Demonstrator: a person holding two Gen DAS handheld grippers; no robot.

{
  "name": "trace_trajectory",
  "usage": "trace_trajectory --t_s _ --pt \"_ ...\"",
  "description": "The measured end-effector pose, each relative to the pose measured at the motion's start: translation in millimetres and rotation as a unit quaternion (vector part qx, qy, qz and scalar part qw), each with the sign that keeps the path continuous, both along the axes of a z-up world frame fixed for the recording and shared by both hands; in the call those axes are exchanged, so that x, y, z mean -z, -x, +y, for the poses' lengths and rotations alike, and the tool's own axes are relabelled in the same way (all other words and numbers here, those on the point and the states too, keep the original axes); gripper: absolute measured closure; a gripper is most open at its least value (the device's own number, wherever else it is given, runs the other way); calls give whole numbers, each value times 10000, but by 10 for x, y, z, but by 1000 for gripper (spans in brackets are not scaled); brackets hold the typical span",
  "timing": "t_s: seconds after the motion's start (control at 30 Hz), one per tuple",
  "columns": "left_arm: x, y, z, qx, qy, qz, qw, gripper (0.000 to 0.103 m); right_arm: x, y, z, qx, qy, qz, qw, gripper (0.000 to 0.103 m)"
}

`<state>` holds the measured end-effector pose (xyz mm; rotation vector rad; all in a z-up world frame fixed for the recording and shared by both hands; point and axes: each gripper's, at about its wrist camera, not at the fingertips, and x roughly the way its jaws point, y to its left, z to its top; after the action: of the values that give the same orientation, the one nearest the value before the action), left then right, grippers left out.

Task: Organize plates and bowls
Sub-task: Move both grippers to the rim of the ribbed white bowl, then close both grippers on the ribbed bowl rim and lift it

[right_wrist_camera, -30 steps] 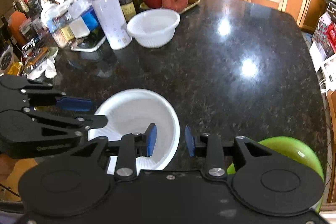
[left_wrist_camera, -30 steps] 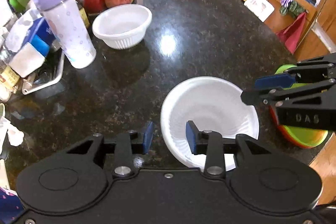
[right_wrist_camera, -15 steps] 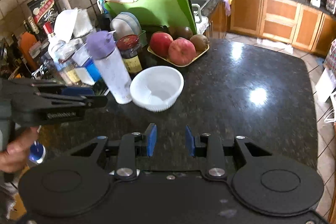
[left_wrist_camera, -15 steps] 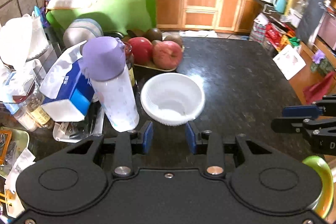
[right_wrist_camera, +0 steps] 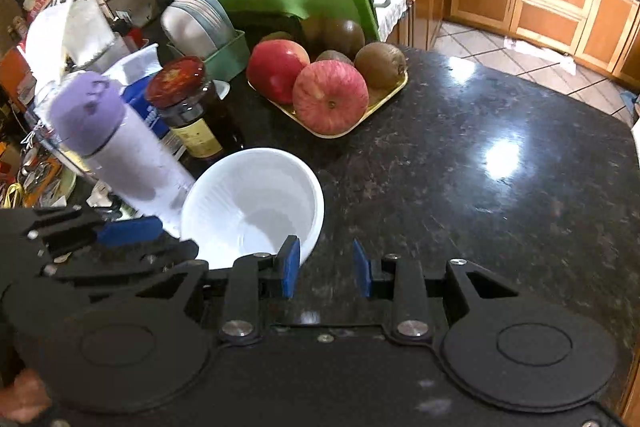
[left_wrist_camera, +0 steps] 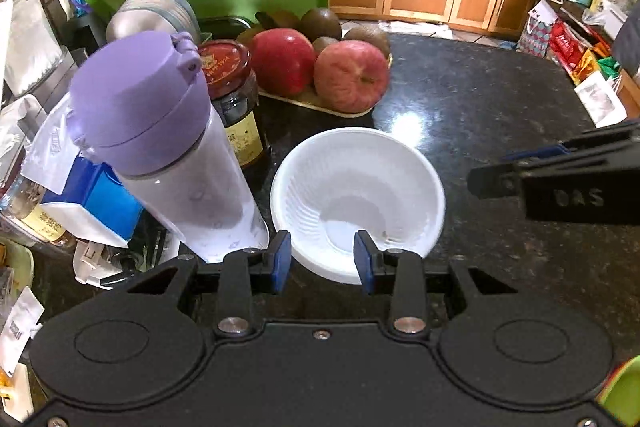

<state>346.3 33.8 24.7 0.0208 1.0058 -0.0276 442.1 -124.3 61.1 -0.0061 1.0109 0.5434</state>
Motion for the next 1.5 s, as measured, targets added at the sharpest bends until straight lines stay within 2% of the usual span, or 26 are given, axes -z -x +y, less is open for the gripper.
trace_trajectory --t_s 0.3,0.47,0.53,0.6,0.73,0.9,1.1,1.5 --pt "155 -114 14 -155 -105 203 9996 58 260 -161 175 -20 125 213 9997 71" --pt "203 -168 11 -141 -116 242 9995 58 337 -102 284 -119 242 185 9995 83" --pt "232 -206 10 -155 -110 287 9994 59 332 -45 311 -127 331 62 9994 83" --pt "242 -214 18 -183 -102 293 9994 64 320 3 315 -129 396 0 9991 83" --pt "215 -193 58 -164 33 344 9993 75 243 56 260 -51 391 -67 9992 83" --pt "73 -66 45 -25 82 214 9997 75 63 192 132 119 199 -106 9997 84" --pt "-123 97 -17 105 51 -21 9999 75 -169 449 81 236 222 -390 9987 84" --pt "-553 577 -107 499 -35 -530 9973 75 -542 1148 -114 514 151 -789 9954 83"
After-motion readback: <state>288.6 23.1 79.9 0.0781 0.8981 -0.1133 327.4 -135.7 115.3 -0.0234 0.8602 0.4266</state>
